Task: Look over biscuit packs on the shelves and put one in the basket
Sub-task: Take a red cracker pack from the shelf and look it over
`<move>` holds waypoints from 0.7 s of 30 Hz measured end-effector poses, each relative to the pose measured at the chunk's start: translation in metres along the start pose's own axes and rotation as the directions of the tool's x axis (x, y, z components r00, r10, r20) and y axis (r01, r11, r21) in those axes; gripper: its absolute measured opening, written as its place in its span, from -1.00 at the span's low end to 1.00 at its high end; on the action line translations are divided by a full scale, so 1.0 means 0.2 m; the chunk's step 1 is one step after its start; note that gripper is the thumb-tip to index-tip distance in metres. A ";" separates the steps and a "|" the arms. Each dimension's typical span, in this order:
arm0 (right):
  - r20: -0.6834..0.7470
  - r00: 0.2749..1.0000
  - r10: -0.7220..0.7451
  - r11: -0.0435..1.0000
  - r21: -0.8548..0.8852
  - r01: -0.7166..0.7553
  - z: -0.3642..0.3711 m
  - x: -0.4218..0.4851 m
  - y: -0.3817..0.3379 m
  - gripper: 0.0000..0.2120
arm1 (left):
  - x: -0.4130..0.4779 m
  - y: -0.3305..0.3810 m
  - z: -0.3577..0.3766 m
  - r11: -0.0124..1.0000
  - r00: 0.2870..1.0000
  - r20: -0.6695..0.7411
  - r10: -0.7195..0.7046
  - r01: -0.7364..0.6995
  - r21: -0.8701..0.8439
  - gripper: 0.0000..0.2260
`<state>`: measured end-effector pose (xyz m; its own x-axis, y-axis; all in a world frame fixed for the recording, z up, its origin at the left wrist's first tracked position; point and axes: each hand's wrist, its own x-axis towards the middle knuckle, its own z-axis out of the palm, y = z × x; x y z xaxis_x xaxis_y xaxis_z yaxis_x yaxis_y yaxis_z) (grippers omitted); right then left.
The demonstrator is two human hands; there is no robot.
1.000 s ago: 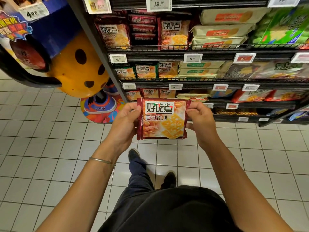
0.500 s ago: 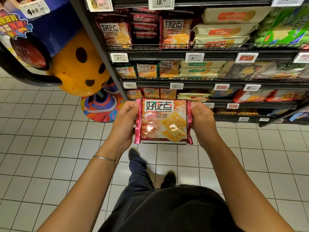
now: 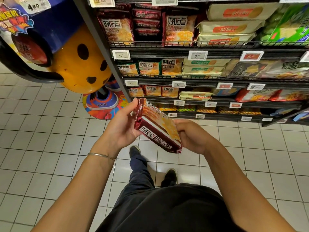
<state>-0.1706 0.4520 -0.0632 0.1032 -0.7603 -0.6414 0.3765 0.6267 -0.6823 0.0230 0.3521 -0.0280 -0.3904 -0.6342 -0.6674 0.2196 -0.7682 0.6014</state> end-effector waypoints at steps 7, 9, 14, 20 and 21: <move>-0.010 0.991 -0.137 0.869 -0.481 0.115 0.10 0.04 0.04 -0.59 | 0.00 0.01 0.07 0.957 0.986 -0.019 0.165 -0.155 0.243 -0.82; 0.136 0.970 -0.203 0.826 -0.509 0.244 0.08 0.03 0.03 -0.29 | 0.01 0.02 0.07 0.952 0.984 -0.041 0.172 -0.155 0.264 -0.82; 0.366 0.919 -0.146 0.921 -0.290 0.262 0.01 -0.01 -0.03 0.03 | 0.04 0.04 0.06 0.986 0.992 -0.088 0.092 -0.078 0.150 -0.77; 0.168 0.962 -0.216 0.912 -0.318 0.261 0.07 0.02 -0.02 -0.03 | 0.06 0.00 0.05 0.995 0.998 -0.045 0.054 -0.050 0.083 -0.47; 0.147 0.964 -0.222 0.923 -0.287 0.257 0.06 0.03 -0.02 -0.07 | 0.05 0.00 0.05 0.980 0.996 -0.050 0.073 -0.062 0.188 -0.43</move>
<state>-0.1593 0.4432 -0.0603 0.1515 -0.8972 -0.4149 0.1101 0.4324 -0.8949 0.0093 0.3467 -0.0307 -0.3285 -0.6919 -0.6430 0.0710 -0.6969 0.7136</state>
